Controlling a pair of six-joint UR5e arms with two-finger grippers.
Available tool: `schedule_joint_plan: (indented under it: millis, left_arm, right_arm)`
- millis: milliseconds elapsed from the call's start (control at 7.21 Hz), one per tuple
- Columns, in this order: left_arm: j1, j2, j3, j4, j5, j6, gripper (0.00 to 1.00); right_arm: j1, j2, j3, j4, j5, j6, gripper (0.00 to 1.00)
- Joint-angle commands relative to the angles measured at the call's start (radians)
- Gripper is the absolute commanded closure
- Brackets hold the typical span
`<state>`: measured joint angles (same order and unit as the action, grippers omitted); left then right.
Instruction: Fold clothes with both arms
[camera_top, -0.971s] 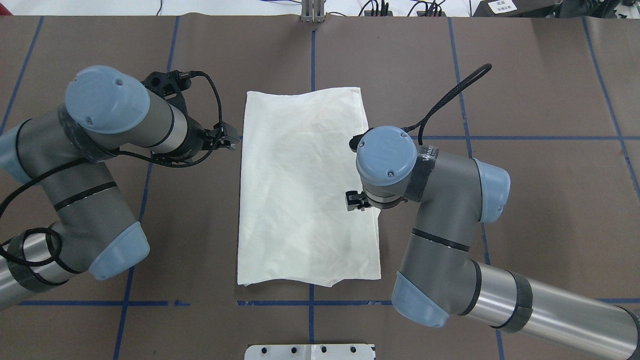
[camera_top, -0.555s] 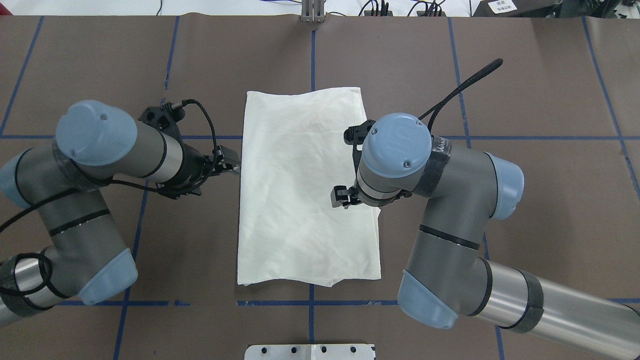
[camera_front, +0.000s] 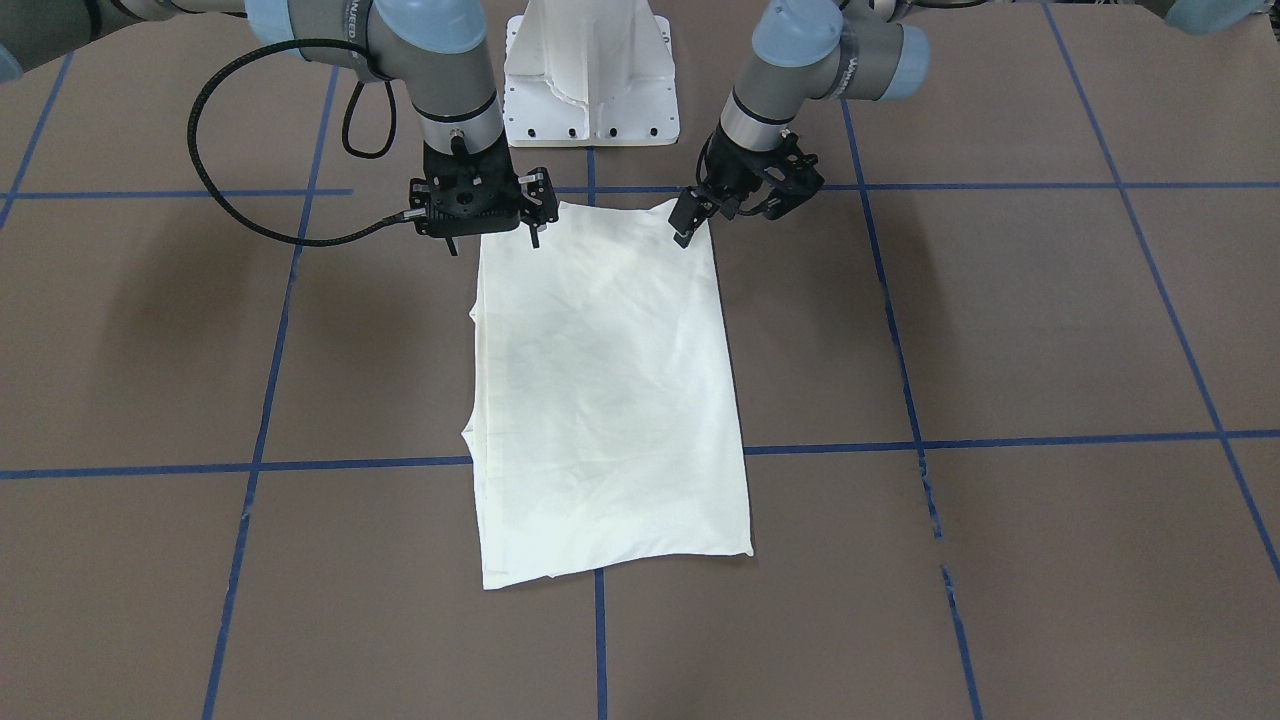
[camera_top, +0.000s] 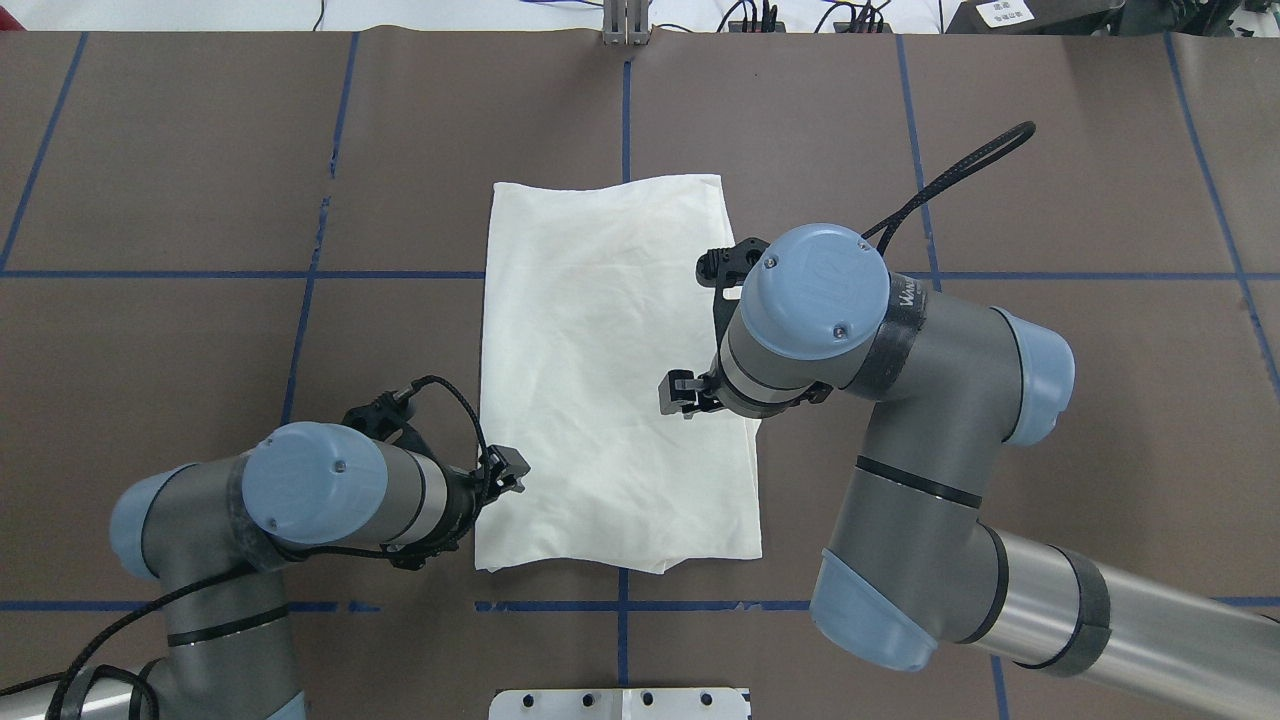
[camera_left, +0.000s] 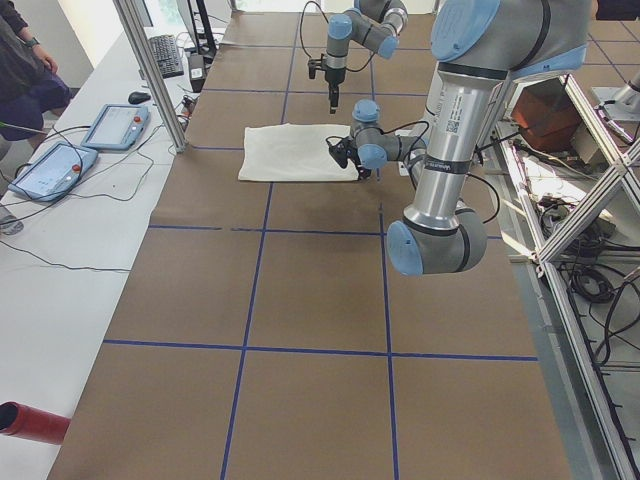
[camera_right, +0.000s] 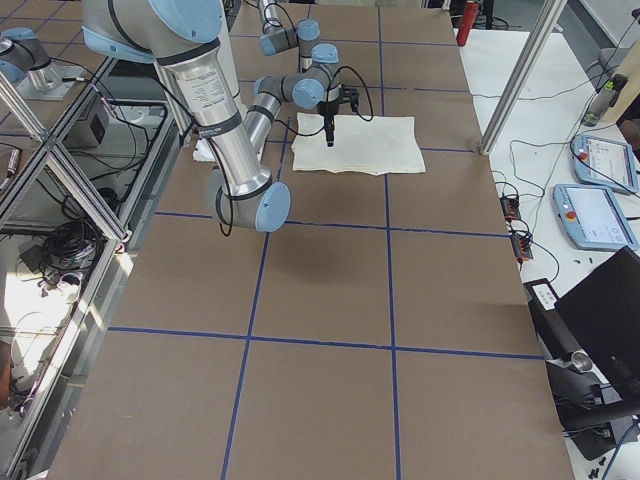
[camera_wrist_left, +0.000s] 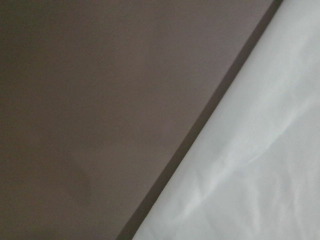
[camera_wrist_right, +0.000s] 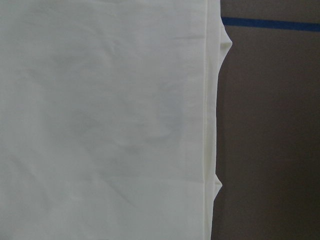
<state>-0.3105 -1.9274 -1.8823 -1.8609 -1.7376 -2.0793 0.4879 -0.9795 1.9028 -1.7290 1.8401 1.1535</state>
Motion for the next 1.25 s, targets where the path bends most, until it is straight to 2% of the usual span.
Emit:
schedule_joint_plan:
  millis: [0,277,416,971,1109]
  left_arm:
    - [0.037,-0.016,-0.001,0.057,0.029,-0.030,0.05]
    - [0.044,-0.015,-0.001,0.057,0.029,-0.042,0.19]
    - [0.050,-0.015,-0.001,0.057,0.029,-0.056,0.30]
    - [0.067,-0.016,-0.008,0.057,0.029,-0.059,0.48]
    - [0.067,-0.016,-0.008,0.057,0.029,-0.059,0.61]
  right_arm:
    - [0.001,-0.001,0.001,0.000,-0.001,0.003,0.00]
    - [0.001,-0.001,0.001,0.000,-0.001,0.005,0.00]
    - [0.001,-0.001,0.002,0.000,-0.001,0.005,0.00]
    - [0.005,-0.005,0.005,0.000,-0.001,0.005,0.00]
    - [0.005,-0.005,0.007,0.000,0.001,0.005,0.00]
